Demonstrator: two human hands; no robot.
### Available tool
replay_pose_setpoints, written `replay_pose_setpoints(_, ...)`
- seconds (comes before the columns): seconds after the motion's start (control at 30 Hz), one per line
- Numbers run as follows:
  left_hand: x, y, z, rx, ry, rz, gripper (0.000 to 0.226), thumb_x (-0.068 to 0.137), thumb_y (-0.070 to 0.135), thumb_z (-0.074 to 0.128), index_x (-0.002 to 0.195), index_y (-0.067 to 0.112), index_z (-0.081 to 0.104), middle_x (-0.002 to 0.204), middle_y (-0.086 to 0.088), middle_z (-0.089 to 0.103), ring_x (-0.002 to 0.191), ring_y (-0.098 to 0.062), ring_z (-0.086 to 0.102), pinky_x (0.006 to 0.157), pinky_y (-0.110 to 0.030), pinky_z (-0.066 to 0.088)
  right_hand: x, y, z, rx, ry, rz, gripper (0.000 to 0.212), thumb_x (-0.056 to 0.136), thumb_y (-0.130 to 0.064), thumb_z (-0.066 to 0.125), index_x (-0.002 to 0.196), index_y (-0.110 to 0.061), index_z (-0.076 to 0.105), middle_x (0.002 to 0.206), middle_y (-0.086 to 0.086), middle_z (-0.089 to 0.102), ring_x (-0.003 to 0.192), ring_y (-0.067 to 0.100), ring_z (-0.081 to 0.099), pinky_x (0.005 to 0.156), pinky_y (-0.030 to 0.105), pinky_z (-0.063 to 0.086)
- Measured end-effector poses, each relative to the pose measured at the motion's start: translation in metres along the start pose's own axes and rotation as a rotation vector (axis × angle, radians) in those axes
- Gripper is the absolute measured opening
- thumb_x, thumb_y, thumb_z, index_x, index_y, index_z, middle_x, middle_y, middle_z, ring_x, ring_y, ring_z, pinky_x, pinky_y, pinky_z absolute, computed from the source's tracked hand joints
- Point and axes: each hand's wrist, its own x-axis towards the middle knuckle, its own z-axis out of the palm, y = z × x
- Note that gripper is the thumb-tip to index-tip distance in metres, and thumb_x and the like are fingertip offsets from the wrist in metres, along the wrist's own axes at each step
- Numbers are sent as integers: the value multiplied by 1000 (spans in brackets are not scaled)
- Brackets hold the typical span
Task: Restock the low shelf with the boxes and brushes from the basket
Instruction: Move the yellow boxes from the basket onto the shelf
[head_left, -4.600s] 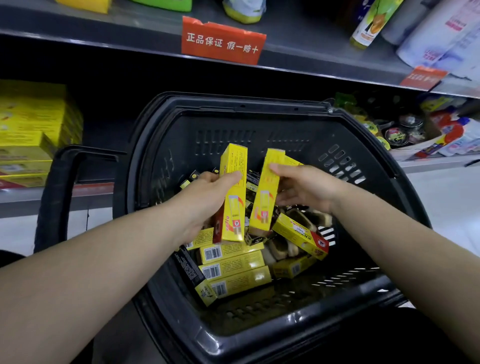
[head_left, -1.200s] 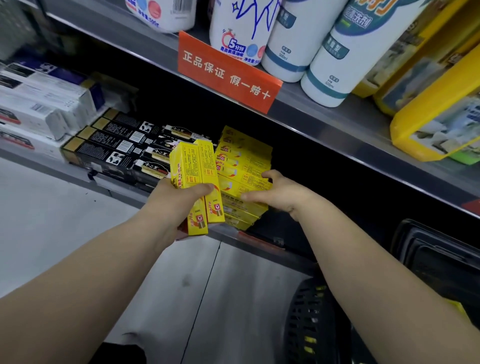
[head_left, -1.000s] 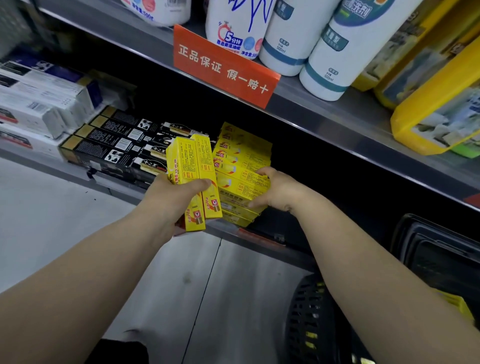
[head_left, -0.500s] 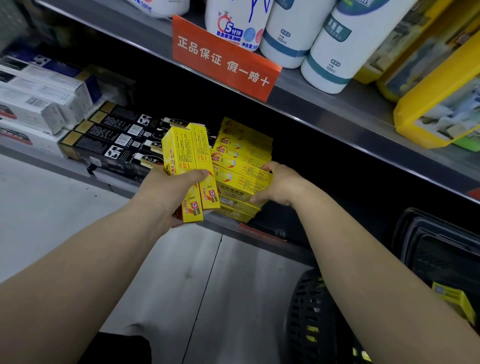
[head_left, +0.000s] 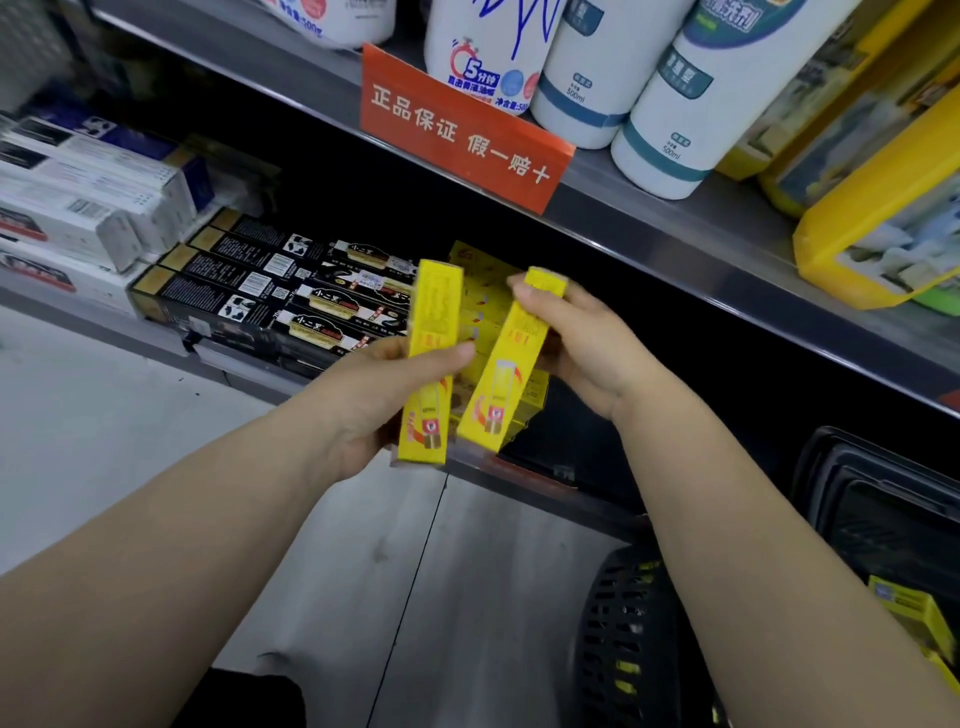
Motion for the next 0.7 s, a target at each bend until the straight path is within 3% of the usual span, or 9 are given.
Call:
replay_pose_setpoints(0.13, 9, -1, -8, -59, 257, 13, 40, 78, 33, 72, 112, 14, 61, 77, -2, 67, 64, -18, 64, 44, -26, 48, 11, 0, -26, 132, 444, 119, 31, 78, -36, 73, 95, -13, 61, 69, -2, 70, 69, 12, 68, 70, 29, 57)
replay_pose_setpoints(0.27, 14, -6, -6, -16, 238, -24, 40, 79, 36, 71, 112, 18, 59, 93, -7, 68, 78, -23, 64, 50, -30, 48, 27, 8, -34, 152, 565, 134, 30, 79, -40, 72, 88, -15, 59, 93, 7, 69, 79, 15, 68, 64, 23, 56)
replay_pose_setpoints(0.4, 18, -8, -3, 0, 214, -21, 38, 78, 37, 72, 111, 22, 60, 102, -6, 67, 89, -23, 63, 56, -31, 48, 44, 12, -33, 162, 583, 168, 27, 84, -43, 65, 83, -20, 53, 108, 9, 63, 95, 20, 64, 74, 27, 55)
replay_pose_setpoints(0.5, 20, -9, -4, 2, 213, -32, 36, 78, 37, 72, 108, 23, 59, 104, -7, 67, 93, -25, 63, 61, -33, 49, 55, 22, -28, -136, 551, 227, 48, 81, -52, 64, 107, -11, 60, 105, 7, 62, 88, 18, 60, 72, 26, 50)
replay_pose_setpoints(0.57, 21, -10, -4, 0, 211, -36, 34, 78, 38, 72, 106, 23, 59, 105, -7, 67, 94, -26, 63, 61, -34, 48, 57, 31, -24, -281, 441, 257, 66, 83, -53, 62, 128, -6, 52, 120, 9, 60, 103, 22, 57, 76, 25, 44)
replay_pose_setpoints(0.63, 22, -10, -4, -6, 206, -34, 29, 78, 37, 73, 100, 25, 58, 103, -7, 66, 93, -26, 63, 60, -34, 48, 55, 38, -25, -442, 327, 253, 65, 86, -51, 58, 132, -6, 49, 132, 10, 54, 118, 24, 52, 86, 27, 38)
replay_pose_setpoints(0.7, 23, -10, -4, -8, 207, -31, 28, 77, 37, 73, 97, 26, 57, 102, -7, 66, 90, -25, 63, 59, -32, 47, 53, 38, -27, -575, 248, 205, 55, 86, -51, 57, 125, -12, 54, 129, 6, 56, 117, 22, 52, 87, 27, 37)
